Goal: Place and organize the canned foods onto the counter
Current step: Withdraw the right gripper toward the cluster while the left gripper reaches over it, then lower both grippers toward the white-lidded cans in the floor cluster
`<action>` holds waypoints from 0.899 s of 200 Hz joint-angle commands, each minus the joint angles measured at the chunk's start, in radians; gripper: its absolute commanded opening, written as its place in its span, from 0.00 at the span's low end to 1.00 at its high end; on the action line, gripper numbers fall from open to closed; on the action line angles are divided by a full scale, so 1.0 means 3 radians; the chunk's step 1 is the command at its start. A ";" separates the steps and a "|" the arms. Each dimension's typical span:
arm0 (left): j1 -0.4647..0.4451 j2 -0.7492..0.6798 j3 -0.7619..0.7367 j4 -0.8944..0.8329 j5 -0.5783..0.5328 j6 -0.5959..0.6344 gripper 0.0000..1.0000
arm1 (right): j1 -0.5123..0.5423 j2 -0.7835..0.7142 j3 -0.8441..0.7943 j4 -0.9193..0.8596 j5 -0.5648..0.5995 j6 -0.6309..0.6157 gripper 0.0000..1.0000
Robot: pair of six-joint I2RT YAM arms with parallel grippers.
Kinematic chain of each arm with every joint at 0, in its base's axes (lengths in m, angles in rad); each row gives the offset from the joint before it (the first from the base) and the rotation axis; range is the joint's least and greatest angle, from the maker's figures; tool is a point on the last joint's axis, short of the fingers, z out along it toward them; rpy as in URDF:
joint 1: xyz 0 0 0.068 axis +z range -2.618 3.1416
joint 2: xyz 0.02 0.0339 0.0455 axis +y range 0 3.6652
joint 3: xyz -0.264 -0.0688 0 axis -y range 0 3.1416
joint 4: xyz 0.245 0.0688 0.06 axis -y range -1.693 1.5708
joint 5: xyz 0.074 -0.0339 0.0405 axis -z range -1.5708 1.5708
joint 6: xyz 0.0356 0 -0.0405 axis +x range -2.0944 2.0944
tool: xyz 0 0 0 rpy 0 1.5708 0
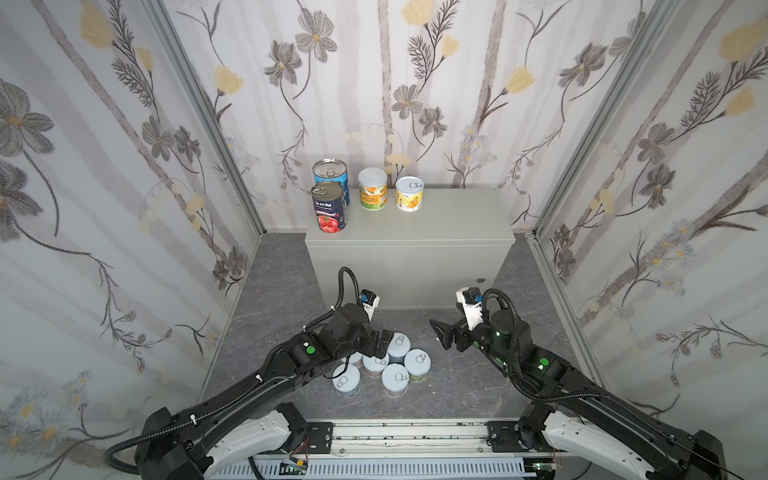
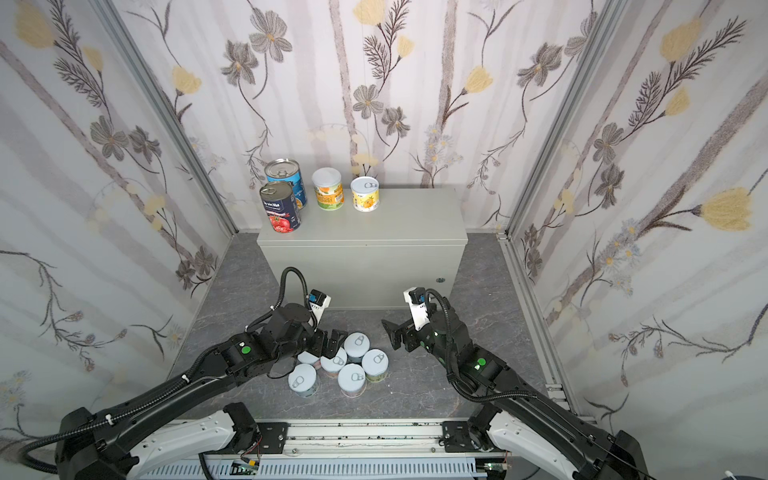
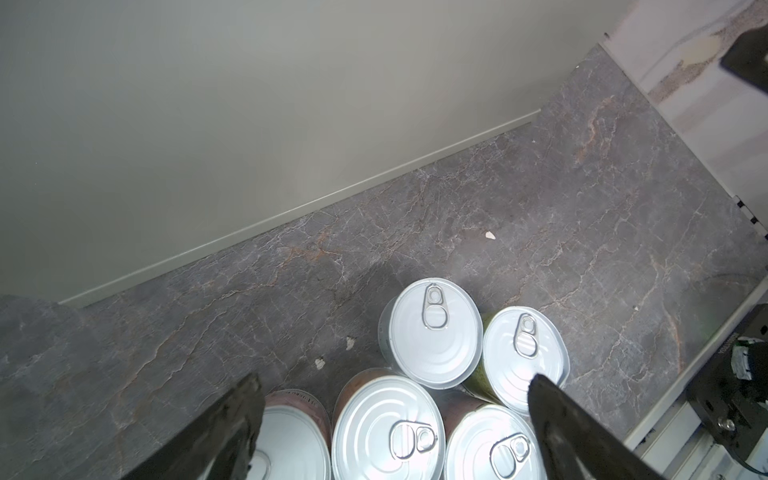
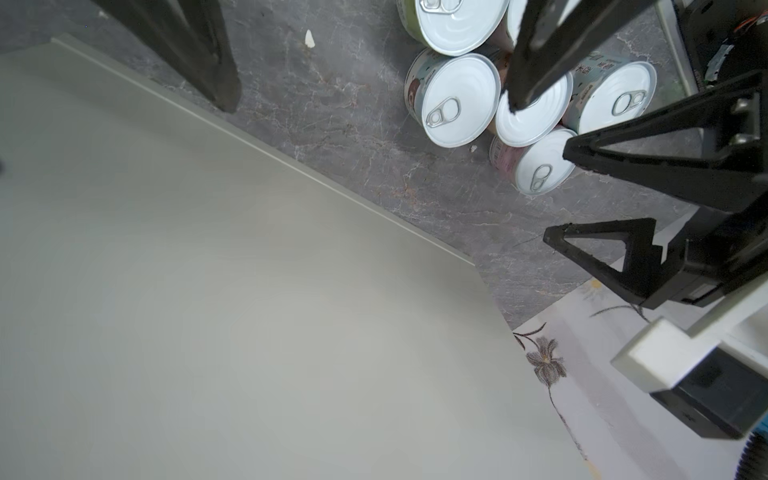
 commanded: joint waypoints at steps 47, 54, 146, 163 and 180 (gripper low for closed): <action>-0.0085 0.0142 0.0100 0.0063 0.0147 0.0205 1.00 | 0.0303 -0.0382 -0.0812 0.0267 0.0027 0.0904 1.00; -0.0111 0.0180 0.0140 0.0020 0.0179 0.0249 1.00 | 0.0354 -0.0399 -0.0884 0.0285 0.0064 0.0936 1.00; -0.0200 0.0123 0.0170 0.0246 -0.0170 0.0197 1.00 | 0.0958 0.0505 -0.1025 0.0844 0.0145 0.0827 1.00; -0.0197 0.0077 0.0127 0.0302 -0.0214 0.0190 1.00 | 0.0996 0.0746 -0.0960 0.0929 0.0095 0.0784 1.00; -0.0197 0.0070 0.0145 0.0306 -0.0214 0.0168 1.00 | 0.1041 0.0961 -0.0887 0.1023 0.0115 0.0708 1.00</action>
